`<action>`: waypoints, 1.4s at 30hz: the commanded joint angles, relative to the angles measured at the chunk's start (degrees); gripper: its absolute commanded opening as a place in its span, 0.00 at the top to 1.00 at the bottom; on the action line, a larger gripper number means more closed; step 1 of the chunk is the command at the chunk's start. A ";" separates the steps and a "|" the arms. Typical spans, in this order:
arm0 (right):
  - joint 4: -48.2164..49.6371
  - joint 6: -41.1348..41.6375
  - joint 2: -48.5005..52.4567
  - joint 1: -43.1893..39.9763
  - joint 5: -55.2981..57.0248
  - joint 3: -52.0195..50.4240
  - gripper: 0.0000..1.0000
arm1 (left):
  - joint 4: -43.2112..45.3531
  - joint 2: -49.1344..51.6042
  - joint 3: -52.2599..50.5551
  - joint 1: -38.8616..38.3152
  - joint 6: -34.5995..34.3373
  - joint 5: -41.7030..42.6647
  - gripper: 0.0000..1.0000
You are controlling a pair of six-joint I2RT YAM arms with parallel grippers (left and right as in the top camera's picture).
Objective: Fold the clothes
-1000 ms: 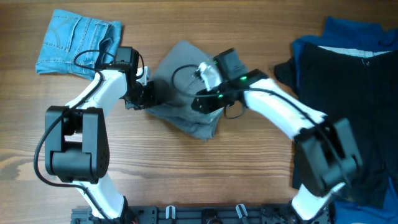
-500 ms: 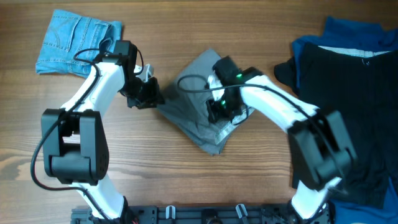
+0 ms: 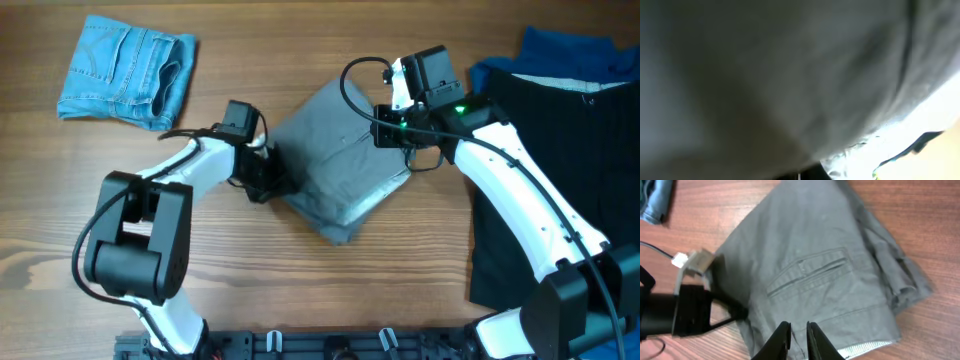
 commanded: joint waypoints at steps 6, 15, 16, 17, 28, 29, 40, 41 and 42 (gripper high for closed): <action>7.06 0.20 0.26 -0.07 1.57 0.13 0.80 | 16.81 2.38 7.63 13.77 2.25 -0.35 0.90; 8.33 0.31 17.35 -0.09 1.55 -0.55 0.93 | -5.70 1.40 9.40 13.38 24.68 4.46 0.10; 8.63 0.52 18.99 -0.09 1.55 -0.55 0.93 | -6.56 1.40 9.38 13.18 24.65 3.85 0.06; 9.03 0.96 20.79 -0.09 1.57 -0.55 0.93 | -6.58 1.40 9.18 12.90 24.65 3.80 0.05; 7.96 1.64 26.32 -0.24 1.55 -0.55 0.93 | 2.67 11.78 7.67 4.39 15.41 -3.45 0.05; 7.67 1.64 26.32 -0.24 1.55 -0.55 0.93 | 4.96 13.49 7.67 3.61 12.37 -3.39 0.06; 6.40 1.70 26.27 -0.24 1.53 -0.55 0.96 | 16.24 18.36 7.67 -4.33 11.72 0.63 0.67; 5.90 1.70 26.27 -0.26 1.09 -0.52 0.96 | 15.96 18.36 7.67 -4.31 12.66 0.66 0.75; 5.25 1.64 26.21 -0.26 0.92 -0.48 0.96 | 15.54 18.34 7.69 -4.15 12.92 0.70 0.85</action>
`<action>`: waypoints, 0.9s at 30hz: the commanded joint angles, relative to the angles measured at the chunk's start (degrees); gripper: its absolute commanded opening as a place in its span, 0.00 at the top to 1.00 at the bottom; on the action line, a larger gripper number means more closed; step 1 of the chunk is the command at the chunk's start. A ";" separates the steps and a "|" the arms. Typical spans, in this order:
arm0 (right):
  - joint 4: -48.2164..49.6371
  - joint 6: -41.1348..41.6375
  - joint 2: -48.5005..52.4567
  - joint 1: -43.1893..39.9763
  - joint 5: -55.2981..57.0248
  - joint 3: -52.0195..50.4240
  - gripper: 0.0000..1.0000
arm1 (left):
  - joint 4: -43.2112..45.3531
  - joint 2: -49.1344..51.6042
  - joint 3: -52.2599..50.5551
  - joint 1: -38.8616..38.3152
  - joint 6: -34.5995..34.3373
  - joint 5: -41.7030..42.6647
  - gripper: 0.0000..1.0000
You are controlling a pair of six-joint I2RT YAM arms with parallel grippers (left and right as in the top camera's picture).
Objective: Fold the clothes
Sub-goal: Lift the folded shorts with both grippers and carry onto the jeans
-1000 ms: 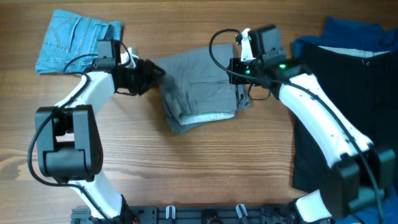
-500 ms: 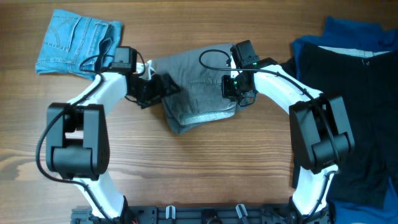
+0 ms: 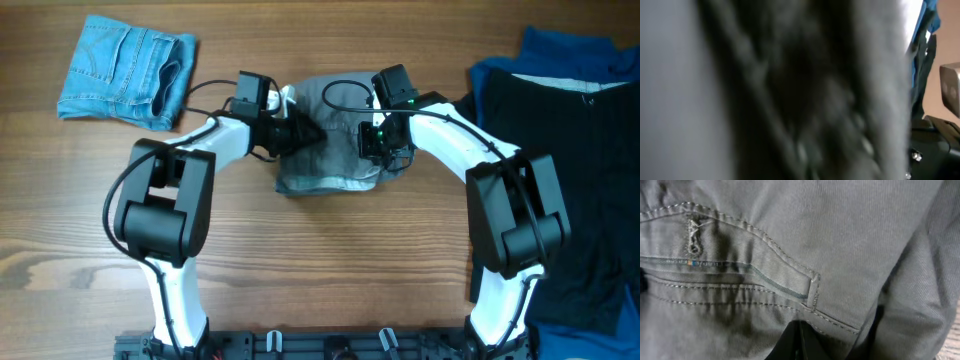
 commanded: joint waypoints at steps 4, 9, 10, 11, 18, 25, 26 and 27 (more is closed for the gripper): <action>-7.13 -1.60 -2.23 -1.73 0.13 -0.70 0.96 | -7.58 3.02 -3.06 0.63 7.85 -3.28 0.96; -6.69 -4.28 -13.53 -4.87 0.13 -0.70 0.96 | -15.89 -7.34 -0.22 7.26 12.90 -3.06 0.96; -6.01 -4.24 -15.67 -5.27 0.09 -0.70 0.96 | -17.62 -11.61 1.07 9.75 12.85 -2.78 0.96; -5.81 -4.28 -17.09 -5.35 0.13 -0.70 0.96 | -17.75 -13.99 1.73 11.19 12.81 -2.08 0.96; -6.47 -4.09 -18.27 -5.33 -0.11 -0.70 0.96 | -2.78 -24.00 8.31 26.18 2.14 -2.10 0.96; -11.41 -4.28 -18.27 -5.33 -0.09 -0.70 0.96 | 21.05 -14.88 8.31 32.79 -14.84 -17.92 0.96; -12.35 -4.33 -18.27 -5.33 -0.07 -0.70 0.96 | 25.88 -12.59 8.31 33.00 -17.44 -18.69 0.96; -13.20 -4.48 -18.27 -5.33 -0.07 -0.70 0.96 | 31.34 -9.77 8.31 33.03 -19.50 -19.23 0.96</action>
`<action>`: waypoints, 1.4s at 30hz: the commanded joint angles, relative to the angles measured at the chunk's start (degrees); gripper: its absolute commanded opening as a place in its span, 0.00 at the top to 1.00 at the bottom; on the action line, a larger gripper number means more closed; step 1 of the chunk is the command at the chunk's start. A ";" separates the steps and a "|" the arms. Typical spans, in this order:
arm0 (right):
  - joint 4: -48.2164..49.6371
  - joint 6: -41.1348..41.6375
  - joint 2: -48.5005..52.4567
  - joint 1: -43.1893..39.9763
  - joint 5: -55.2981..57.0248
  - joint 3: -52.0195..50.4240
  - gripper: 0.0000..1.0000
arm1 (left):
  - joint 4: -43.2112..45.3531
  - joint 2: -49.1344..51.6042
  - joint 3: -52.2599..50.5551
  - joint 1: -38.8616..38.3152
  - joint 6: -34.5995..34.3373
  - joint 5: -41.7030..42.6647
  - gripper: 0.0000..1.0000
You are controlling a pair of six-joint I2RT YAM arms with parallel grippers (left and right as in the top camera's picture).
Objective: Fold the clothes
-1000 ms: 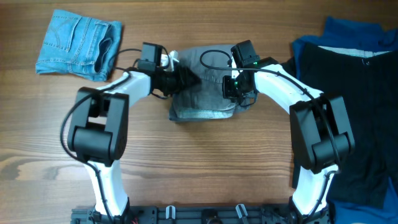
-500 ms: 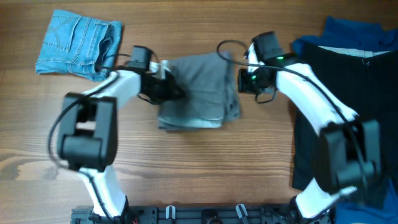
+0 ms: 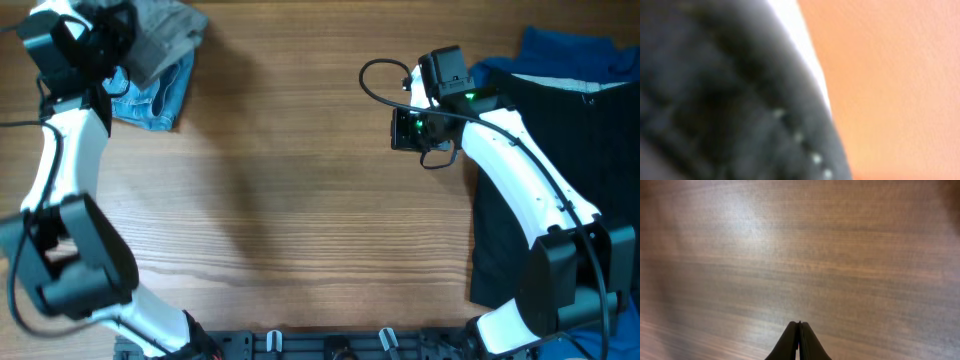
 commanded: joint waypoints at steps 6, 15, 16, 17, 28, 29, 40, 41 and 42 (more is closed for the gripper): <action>-4.70 -2.71 0.11 0.11 0.42 0.04 0.96 | 11.85 15.85 0.74 3.15 -14.69 -9.46 0.96; -5.07 -2.69 0.11 0.11 0.76 0.04 0.95 | -0.90 14.45 0.74 9.51 -5.42 -3.15 0.11; -5.40 -2.67 0.11 0.11 0.76 0.04 0.95 | -8.07 13.00 0.74 10.14 -2.67 -3.80 0.08; -5.42 -2.64 0.11 0.11 0.76 0.04 0.95 | -17.51 11.15 0.74 10.60 0.04 -8.35 0.01; -5.42 -2.43 0.11 0.13 0.63 0.04 0.94 | -36.44 -13.25 0.72 10.84 15.34 -7.54 0.96; -5.66 -2.40 0.11 0.13 0.28 0.04 0.94 | -30.16 -10.69 0.72 9.70 17.44 -8.48 0.96; -9.44 -2.51 0.02 0.15 0.79 0.04 0.95 | -11.30 19.32 0.76 2.91 16.57 -2.67 0.79; -9.51 -2.49 -0.24 0.15 1.03 0.04 0.96 | -12.52 17.16 0.79 3.08 16.59 -0.96 0.74; -9.38 -2.40 -1.11 0.15 1.27 0.04 0.96 | -13.94 13.92 0.79 3.34 17.07 1.18 0.68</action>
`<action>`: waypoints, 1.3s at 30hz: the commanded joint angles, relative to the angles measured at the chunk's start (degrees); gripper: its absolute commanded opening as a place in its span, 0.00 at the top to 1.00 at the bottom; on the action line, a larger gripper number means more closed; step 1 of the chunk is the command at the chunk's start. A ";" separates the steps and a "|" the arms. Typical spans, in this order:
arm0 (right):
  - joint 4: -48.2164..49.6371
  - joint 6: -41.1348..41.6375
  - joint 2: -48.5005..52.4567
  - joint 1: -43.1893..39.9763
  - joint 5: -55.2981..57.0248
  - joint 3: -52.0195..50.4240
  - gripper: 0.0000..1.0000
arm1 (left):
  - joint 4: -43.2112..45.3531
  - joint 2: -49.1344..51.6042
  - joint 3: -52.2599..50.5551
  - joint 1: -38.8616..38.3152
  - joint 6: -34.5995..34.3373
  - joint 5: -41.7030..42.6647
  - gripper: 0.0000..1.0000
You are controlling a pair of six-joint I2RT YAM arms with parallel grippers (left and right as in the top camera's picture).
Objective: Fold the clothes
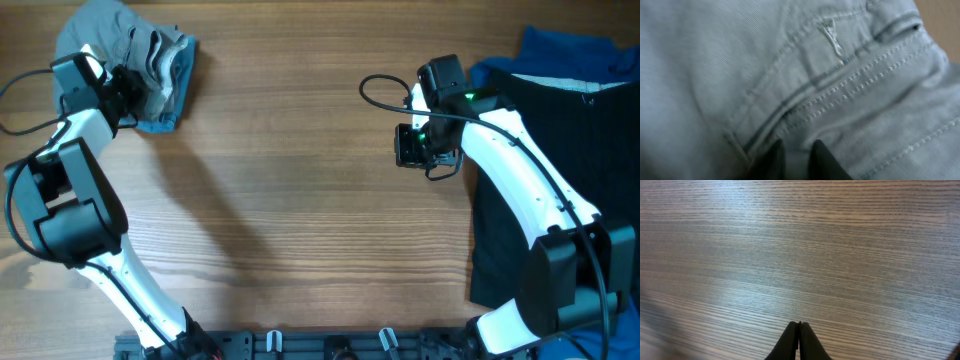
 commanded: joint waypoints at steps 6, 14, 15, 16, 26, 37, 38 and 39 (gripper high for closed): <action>2.58 5.07 -19.96 0.17 7.37 0.15 0.96 | -21.55 -33.07 -1.18 -2.10 19.10 9.49 0.20; -1.57 2.93 -48.96 0.22 4.66 0.15 0.39 | -60.54 -61.22 -1.18 -7.69 36.09 15.63 0.00; -3.21 3.04 -51.49 0.22 4.59 0.15 0.23 | -64.52 -64.78 -1.18 -8.13 36.06 14.38 0.00; -4.68 3.56 -53.22 0.22 4.63 0.15 0.05 | -67.34 -67.52 -1.18 -8.11 36.09 13.22 0.00; -9.53 6.47 -56.78 0.22 4.39 0.13 0.00 | -71.71 -76.65 -1.18 -8.11 36.11 7.87 0.00; 8.74 -16.83 -64.06 -0.83 11.56 -6.49 0.00 | -71.71 -76.65 -1.18 -8.11 36.11 7.85 0.00; 10.86 -18.10 -66.12 -1.57 10.25 -8.90 0.00 | -71.71 -76.65 -1.18 -8.11 36.11 7.87 0.00; 14.49 -18.51 -70.75 -3.21 8.02 -14.69 0.00 | -71.71 -76.65 -1.18 -8.11 36.11 7.85 0.00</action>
